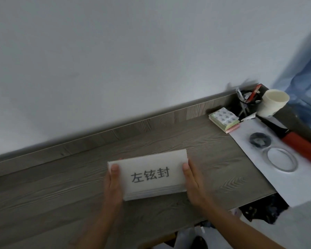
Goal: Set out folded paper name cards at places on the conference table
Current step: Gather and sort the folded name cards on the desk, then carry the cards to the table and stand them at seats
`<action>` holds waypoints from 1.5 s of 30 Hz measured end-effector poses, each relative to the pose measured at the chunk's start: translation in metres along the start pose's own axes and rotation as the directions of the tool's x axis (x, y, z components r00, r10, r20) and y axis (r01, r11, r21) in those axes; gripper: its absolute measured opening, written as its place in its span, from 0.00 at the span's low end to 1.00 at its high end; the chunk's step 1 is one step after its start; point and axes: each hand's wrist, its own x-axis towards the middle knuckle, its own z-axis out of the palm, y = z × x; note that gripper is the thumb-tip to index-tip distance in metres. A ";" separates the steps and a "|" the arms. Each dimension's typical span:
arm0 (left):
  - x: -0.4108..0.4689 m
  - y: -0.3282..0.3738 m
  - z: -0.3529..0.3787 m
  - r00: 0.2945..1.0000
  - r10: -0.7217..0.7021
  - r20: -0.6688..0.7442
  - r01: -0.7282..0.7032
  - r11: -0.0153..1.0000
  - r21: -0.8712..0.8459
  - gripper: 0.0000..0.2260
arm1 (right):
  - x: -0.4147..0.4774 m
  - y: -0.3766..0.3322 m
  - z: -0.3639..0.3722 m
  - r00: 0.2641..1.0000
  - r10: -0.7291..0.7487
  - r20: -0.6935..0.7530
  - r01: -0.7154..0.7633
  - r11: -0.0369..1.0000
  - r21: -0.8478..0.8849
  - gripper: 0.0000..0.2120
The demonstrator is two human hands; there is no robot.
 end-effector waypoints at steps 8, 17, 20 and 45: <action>-0.001 0.030 0.009 0.979 0.162 -0.125 -0.142 0.978 0.155 0.11 | 0.008 -0.034 0.003 0.993 0.082 -0.080 -0.071 0.987 0.141 0.19; 0.003 0.062 0.011 0.982 0.099 0.159 -0.118 0.987 0.111 0.12 | -0.030 -0.075 -0.014 0.949 0.231 -0.214 -0.164 0.943 0.289 0.11; -0.009 0.070 0.023 0.940 0.009 0.341 -0.055 0.990 0.126 0.11 | -0.061 -0.075 -0.022 0.897 0.263 -0.355 -0.152 0.938 0.311 0.11; -0.476 -0.052 0.248 0.104 -0.472 0.875 -0.106 0.870 0.482 0.07 | -0.563 0.024 -0.193 -0.147 0.597 -0.789 0.254 0.793 0.553 0.10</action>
